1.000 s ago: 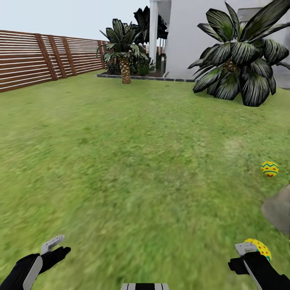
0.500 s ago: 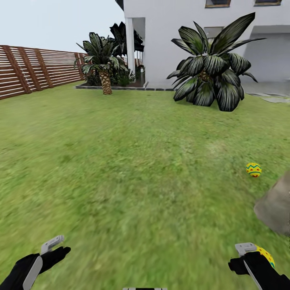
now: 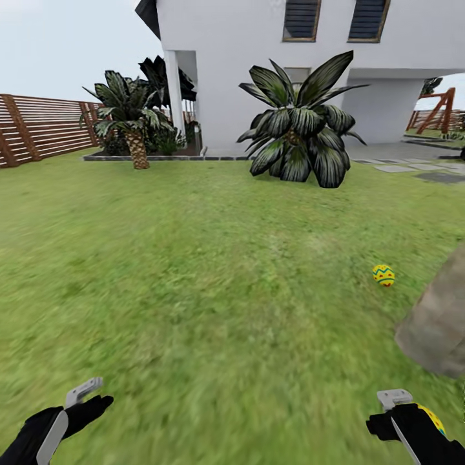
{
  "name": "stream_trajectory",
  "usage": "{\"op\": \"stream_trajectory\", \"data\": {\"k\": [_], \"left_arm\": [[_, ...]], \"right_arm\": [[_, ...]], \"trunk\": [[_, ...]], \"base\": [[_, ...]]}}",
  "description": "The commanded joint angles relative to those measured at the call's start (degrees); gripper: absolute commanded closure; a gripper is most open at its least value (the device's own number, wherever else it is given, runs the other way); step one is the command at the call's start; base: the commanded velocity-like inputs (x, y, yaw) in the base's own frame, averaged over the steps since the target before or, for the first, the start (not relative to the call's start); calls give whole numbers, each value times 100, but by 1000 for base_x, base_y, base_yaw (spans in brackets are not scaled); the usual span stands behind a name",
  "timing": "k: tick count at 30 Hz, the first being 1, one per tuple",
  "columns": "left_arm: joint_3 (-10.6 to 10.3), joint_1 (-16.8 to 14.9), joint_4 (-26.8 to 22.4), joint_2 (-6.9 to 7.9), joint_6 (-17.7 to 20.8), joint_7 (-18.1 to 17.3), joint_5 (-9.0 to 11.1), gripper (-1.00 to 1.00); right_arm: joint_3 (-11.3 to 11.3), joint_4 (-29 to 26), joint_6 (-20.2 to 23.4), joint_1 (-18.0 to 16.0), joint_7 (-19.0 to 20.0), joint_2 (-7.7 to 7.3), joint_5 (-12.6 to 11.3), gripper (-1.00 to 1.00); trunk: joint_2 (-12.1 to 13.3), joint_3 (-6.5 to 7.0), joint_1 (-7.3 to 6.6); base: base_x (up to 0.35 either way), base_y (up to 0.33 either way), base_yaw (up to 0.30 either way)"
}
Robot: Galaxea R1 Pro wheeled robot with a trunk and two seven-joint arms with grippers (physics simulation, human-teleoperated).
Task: Take the three Easter eggs out of the wicker basket on the lawn in the garden, then place them on the lawn next to a single tree (choose any tree) so that all three eggs are next to the same tree and none are left in the basket.
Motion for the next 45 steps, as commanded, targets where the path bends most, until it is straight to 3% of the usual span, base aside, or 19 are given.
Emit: {"op": "stream_trajectory", "data": {"k": [1, 23, 45], "left_arm": [[19, -1, -4, -2, 31, -23, 6, -100], [28, -1, -4, -2, 31, -25, 6, -100], [10, -1, 163, 9, 31, -25, 6, -100]], "right_arm": [[-20, -11, 29, -3, 52, 3, 59, -100], [-20, -11, 29, -4, 52, -7, 52, -100], [-20, -11, 29, -4, 52, -7, 53, -100]], "trunk": [[0, 18, -1], [29, 505, -58], [911, 900, -541]], "base": [[235, 271, -296], [194, 287, -296], [169, 301, -296]]}}
